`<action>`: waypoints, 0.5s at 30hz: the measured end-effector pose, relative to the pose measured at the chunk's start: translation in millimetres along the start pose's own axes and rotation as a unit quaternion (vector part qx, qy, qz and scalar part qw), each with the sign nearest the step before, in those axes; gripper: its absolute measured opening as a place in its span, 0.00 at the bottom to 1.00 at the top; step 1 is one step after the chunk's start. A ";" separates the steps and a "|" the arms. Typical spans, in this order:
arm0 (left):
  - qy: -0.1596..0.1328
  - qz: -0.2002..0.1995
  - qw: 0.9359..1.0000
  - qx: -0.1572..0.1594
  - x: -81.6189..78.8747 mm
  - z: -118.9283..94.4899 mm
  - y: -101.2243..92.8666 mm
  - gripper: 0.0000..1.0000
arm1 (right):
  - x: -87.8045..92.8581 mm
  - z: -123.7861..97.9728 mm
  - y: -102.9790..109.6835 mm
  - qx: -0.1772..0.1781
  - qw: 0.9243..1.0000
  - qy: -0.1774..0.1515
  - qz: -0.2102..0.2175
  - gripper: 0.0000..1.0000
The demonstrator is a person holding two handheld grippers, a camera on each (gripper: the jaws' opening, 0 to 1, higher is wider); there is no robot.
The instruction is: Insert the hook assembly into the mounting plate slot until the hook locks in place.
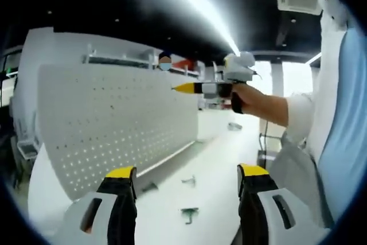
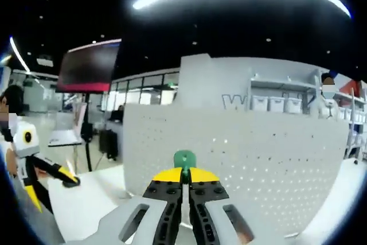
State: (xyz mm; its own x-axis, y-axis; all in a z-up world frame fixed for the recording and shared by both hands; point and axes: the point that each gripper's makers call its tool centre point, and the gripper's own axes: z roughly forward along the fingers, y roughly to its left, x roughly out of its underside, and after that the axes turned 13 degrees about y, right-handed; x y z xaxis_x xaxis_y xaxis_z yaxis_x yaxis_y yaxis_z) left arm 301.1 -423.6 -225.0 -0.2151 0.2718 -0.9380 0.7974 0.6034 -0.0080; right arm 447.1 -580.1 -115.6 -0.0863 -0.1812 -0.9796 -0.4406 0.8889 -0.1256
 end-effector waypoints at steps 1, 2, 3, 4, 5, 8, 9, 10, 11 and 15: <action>0.000 -0.001 1.000 0.000 0.8 0.3 -0.1 0.73 | -1.8 2.0 -2.1 0.004 1.000 -0.001 0.003 0.00; 0.002 -0.003 1.000 0.001 2.5 1.0 -0.3 0.73 | -5.4 4.9 -8.4 0.019 1.000 -0.006 0.002 0.00; 0.002 -0.004 1.000 0.002 3.4 1.3 -0.7 0.72 | -8.2 6.9 -14.3 0.032 0.999 -0.010 -0.003 0.00; 0.003 -0.006 1.000 0.003 4.9 1.9 -1.3 0.72 | -10.4 10.1 -19.7 0.045 0.999 -0.012 -0.007 0.00; 0.004 -0.007 1.000 0.004 6.2 2.4 -1.7 0.72 | -12.7 12.2 -23.7 0.055 0.998 -0.016 -0.008 0.00; 0.006 -0.011 1.000 0.006 10.0 3.5 -3.5 0.72 | -16.7 21.2 -35.4 0.074 0.997 -0.023 -0.001 0.00; 0.006 -0.012 1.000 0.007 10.5 3.6 -4.0 0.72 | -17.7 22.7 -38.0 0.079 0.997 -0.026 0.003 0.00; 0.006 -0.013 1.000 0.008 11.0 3.7 -4.6 0.72 | -18.5 25.0 -40.0 0.083 0.996 -0.028 0.001 0.00; 0.006 -0.014 1.000 0.009 11.9 3.9 -5.3 0.72 | -18.9 28.7 -43.1 0.087 0.996 -0.030 0.000 0.00; 0.009 -0.017 1.000 0.010 15.2 4.7 -5.9 0.71 | -19.6 38.1 -50.1 0.100 0.994 -0.033 -0.002 0.00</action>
State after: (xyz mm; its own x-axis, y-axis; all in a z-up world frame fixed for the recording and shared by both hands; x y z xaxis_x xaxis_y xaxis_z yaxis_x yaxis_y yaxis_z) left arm 295.8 -426.5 -240.8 -0.2525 0.2654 -0.9305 0.8010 0.5967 -0.0472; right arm 504.9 -605.0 -96.1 -0.0241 -0.1629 -0.9864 -0.2534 0.9554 -0.1516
